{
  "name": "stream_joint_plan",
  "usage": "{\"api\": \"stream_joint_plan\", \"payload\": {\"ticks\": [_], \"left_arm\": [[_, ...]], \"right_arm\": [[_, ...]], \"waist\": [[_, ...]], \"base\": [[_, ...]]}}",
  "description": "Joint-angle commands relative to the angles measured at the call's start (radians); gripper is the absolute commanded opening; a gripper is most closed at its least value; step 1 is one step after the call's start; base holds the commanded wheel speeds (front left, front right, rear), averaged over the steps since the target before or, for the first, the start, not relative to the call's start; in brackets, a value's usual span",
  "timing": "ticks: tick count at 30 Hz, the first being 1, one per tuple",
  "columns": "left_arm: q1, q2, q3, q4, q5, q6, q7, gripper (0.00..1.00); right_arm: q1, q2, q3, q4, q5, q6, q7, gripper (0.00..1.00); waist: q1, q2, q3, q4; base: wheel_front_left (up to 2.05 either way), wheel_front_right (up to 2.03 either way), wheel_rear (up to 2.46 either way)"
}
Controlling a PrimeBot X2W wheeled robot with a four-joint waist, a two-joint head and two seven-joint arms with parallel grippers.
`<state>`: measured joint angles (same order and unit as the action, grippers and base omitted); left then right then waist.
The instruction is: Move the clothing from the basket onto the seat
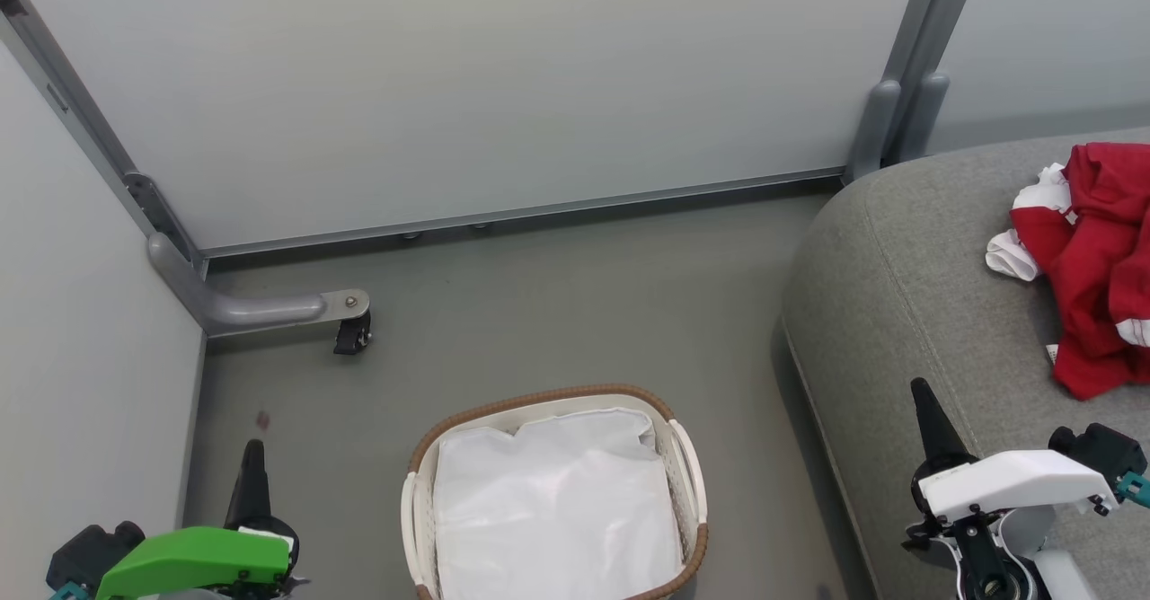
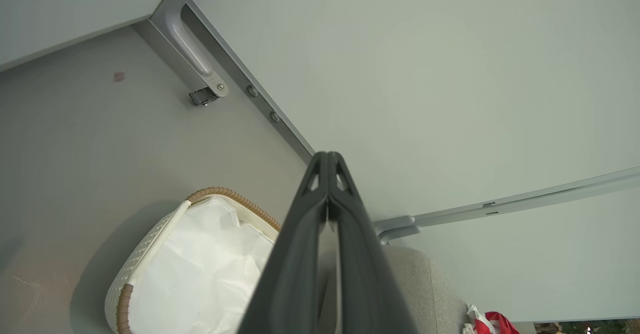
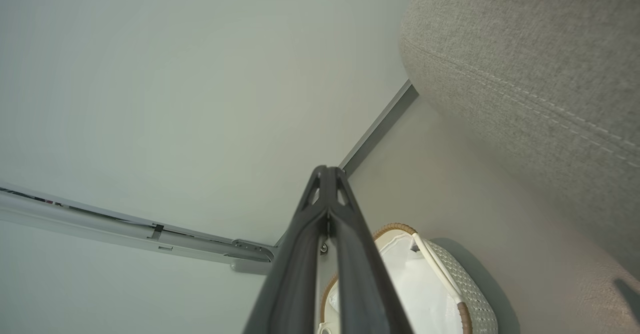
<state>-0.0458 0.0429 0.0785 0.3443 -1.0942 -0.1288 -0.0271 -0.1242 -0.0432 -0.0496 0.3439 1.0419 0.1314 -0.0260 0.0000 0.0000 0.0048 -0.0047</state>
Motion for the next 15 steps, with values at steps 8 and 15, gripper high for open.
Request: {"api": "stream_joint_plan", "payload": {"ticks": [8, 15], "left_arm": [[-0.034, 0.008, 0.01, -0.028, -0.097, -0.002, 0.027, 0.0], [-0.04, 0.008, 0.014, -0.04, -0.16, -0.002, 0.044, 0.0]], "right_arm": [[0.003, -0.006, -0.015, -0.028, 0.106, -0.001, 0.026, 0.0], [0.006, -0.007, -0.022, -0.04, 0.175, -0.001, 0.044, 0.0]], "waist": [[0.0, 0.0, 0.0, 0.001], [0.0, 0.0, 0.0, 0.001]], "base": [[0.0, 0.0, 0.0], [0.0, 0.0, 0.0]]}}
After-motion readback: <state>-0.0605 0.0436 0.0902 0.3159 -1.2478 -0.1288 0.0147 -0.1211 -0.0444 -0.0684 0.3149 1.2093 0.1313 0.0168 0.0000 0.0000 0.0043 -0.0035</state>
